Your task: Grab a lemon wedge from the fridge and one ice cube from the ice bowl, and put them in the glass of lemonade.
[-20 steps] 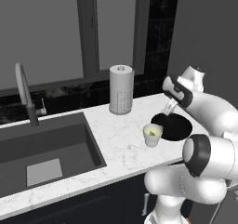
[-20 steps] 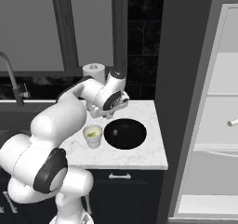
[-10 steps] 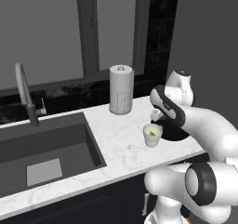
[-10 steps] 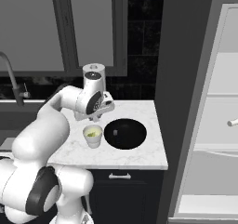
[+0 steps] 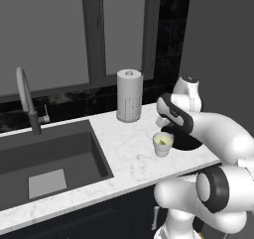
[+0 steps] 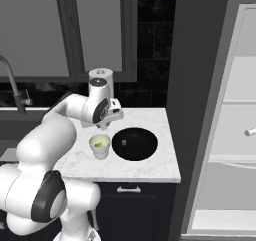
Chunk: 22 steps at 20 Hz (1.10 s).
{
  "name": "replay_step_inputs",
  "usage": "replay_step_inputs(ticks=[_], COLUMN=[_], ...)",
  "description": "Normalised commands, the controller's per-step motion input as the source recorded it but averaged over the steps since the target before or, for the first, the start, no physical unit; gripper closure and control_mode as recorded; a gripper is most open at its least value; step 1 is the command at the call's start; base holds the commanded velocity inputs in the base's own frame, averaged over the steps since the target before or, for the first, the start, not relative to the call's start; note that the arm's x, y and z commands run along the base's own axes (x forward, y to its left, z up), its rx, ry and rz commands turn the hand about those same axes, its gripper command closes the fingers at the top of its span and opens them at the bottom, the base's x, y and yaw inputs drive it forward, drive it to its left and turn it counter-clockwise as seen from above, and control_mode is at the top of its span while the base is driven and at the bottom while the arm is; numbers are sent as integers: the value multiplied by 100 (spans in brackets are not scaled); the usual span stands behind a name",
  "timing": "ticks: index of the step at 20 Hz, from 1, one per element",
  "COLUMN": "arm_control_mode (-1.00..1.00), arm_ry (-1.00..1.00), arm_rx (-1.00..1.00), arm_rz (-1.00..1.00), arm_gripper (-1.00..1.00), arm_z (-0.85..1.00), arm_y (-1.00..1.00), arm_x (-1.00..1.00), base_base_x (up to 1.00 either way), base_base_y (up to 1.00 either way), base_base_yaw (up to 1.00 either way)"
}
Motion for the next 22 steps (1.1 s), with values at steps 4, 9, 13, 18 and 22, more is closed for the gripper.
replay_step_inputs(ticks=[4,9,13,18,22], arm_control_mode=[-100,-100,-100,-100,-100], arm_ry=[0,0,0,0,0], arm_rx=[0,0,0,0,0], arm_rz=[-4,1,2,0,0], arm_gripper=[100,100,100,100,100], arm_z=[0,0,0,0,-25], arm_y=[1,9,21,19,1], arm_x=[10,-15,-8,7,-3], base_base_x=[0,0,0,0,0], base_base_y=[0,0,0,0,0], base_base_yaw=[0,0,0,0,0])
